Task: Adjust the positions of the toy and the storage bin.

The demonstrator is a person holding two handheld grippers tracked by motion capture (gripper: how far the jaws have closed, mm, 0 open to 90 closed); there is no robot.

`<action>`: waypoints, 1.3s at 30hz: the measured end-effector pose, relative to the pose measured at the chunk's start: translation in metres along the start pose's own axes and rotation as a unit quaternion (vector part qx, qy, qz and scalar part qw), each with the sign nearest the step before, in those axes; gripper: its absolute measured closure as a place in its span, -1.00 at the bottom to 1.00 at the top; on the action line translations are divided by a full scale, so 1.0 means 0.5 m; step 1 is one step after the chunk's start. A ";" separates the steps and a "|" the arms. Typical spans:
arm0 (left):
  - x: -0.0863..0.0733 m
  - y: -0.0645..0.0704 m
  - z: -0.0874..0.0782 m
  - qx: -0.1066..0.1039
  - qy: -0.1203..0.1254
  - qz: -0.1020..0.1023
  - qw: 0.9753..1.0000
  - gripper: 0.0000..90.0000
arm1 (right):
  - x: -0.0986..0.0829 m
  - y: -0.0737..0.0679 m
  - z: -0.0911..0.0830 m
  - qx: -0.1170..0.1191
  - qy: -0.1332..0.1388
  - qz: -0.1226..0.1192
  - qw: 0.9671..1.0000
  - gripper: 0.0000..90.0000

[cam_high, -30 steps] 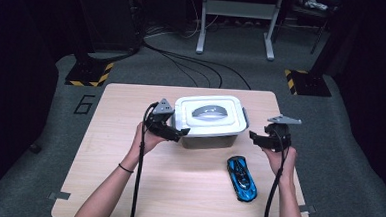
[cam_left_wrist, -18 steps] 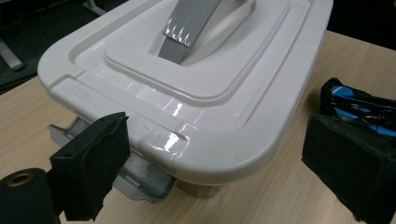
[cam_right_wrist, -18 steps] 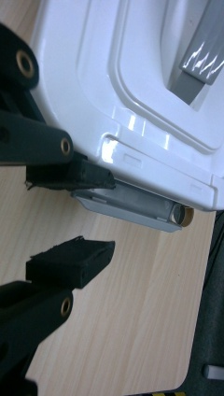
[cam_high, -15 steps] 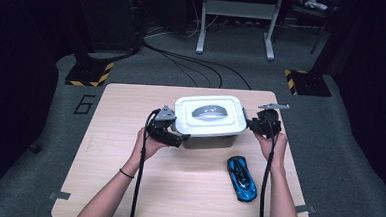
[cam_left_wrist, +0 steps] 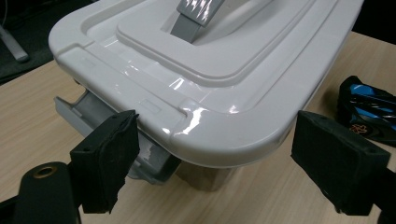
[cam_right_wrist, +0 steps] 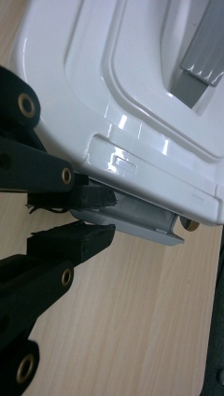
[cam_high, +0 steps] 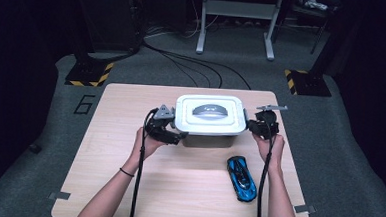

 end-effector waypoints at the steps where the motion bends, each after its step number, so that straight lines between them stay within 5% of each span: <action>1: 0.001 -0.003 0.002 0.002 0.000 -0.002 1.000 -0.66 | -0.001 -0.002 -0.001 -0.003 0.000 0.001 1.000 0.77; 10: 0.004 -0.024 0.008 0.002 0.000 -0.021 1.000 -0.64 | -0.020 -0.046 -0.022 -0.015 -0.015 0.007 1.000 0.72; 16: 0.011 -0.021 -0.001 0.003 0.010 -0.019 1.000 -0.62 | 0.000 -0.021 -0.021 0.011 0.013 0.007 1.000 0.53; 25: 0.010 -0.020 0.003 0.013 0.005 -0.019 1.000 -0.56 | 0.033 0.012 0.015 0.006 0.023 0.012 1.000 0.77; 39: 0.014 -0.035 0.021 0.029 0.006 -0.033 0.999 -0.53 | 0.010 -0.003 -0.002 -0.007 0.015 0.022 1.000 0.81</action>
Point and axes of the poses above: each handheld gripper's, and its own axes: z roughly forward along the jaws, x roughly out of its top, y roughly to its right, the point moved 5 cm from there along z, roughly forward along the jaws, and after that the axes turned 12 degrees about x, right-handed, at the moved point
